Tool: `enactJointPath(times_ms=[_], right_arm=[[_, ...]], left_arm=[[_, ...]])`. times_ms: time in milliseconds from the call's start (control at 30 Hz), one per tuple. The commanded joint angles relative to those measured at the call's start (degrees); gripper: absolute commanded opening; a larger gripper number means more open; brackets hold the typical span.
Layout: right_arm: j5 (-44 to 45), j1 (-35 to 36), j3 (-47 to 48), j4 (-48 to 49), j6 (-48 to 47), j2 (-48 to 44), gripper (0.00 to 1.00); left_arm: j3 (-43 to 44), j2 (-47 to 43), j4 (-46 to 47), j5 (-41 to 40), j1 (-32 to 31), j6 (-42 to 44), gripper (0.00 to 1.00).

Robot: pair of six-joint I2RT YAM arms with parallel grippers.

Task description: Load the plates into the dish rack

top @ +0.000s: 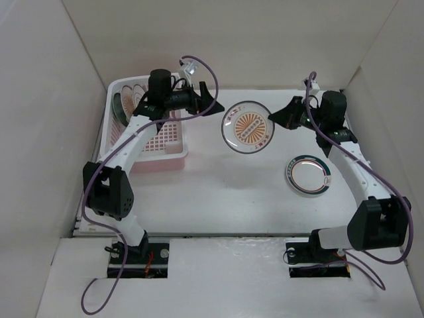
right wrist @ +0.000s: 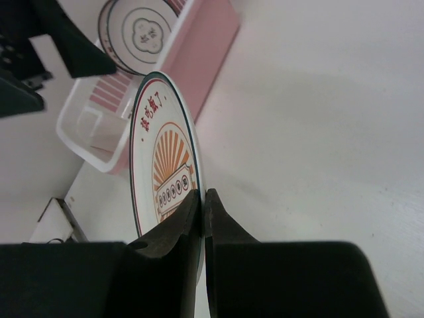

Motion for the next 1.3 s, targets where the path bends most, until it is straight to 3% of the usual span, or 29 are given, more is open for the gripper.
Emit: enactJointPath(times_ms=[0, 133, 367, 400, 567, 633, 700, 800, 833, 867, 900, 1067, 1100, 1200, 1267], right_arm=[[-5.0, -0.3, 2.7, 7.0, 2.5, -0.8, 0.00], [-6.2, -0.3, 3.7, 8.3, 3.1, -0.8, 0.00], [-8.4, -0.3, 4.3, 8.8, 3.1, -1.4, 0.00], [-8.4, -0.3, 4.3, 8.8, 3.1, -1.4, 0.00], [-9.0, -0.3, 4.3, 10.2, 4.1, -1.4, 0.00], [-9.6, -0.3, 3.6, 12.3, 5.9, -1.4, 0.00], [-10.1, -0.3, 2.2, 13.5, 6.7, -1.4, 0.00], [-10.8, -0.3, 1.6, 14.2, 6.7, -1.4, 0.00], [-10.8, -0.8, 1.6, 14.2, 6.7, -1.4, 0.14], [-10.8, -0.8, 1.0, 14.2, 6.7, -1.4, 0.79], [-10.2, -0.8, 1.0, 14.2, 6.7, -2.0, 1.00], [-4.8, -2.9, -1.1, 12.1, 6.2, -3.2, 1.00], [-3.2, -3.4, -1.1, 10.9, 5.3, -3.2, 1.00], [4.1, -3.4, -1.1, 7.7, 4.0, -3.2, 1.00], [4.6, -3.4, -1.1, 7.1, 4.0, -1.8, 1.00]], left_arm=[[1.0, 1.0, 1.0, 7.2, -1.8, 3.2, 1.00], [1.0, 2.8, 0.4, 8.2, -2.4, 4.4, 1.00], [1.0, 4.8, -0.1, 10.3, -4.3, 4.9, 0.80], [1.0, 4.8, 0.6, 11.0, -4.3, 4.9, 0.75], [-0.1, 4.8, 4.0, 12.5, -4.8, 4.2, 0.25], [-0.7, 4.8, 5.3, 12.5, -4.8, 3.6, 0.16], [-1.3, 4.3, 7.6, 12.5, -4.8, 1.9, 0.00], [-1.9, 2.5, 8.8, 10.3, -4.8, 1.4, 0.00], [-1.9, 1.9, 8.2, 8.8, -4.8, 1.4, 0.00], [-1.9, 1.1, 7.4, 5.4, -4.8, 1.4, 0.00], [-1.9, 0.0, 6.1, 3.1, -4.8, 2.2, 0.00], [0.6, -7.6, -3.0, -20.3, -4.8, 7.2, 0.00], [2.2, -8.3, -4.7, -31.2, -4.8, 7.2, 0.00], [4.8, -10.4, -9.9, -48.5, -4.8, 7.2, 0.00], [5.9, -12.2, -10.6, -53.6, -4.8, 10.0, 0.00]])
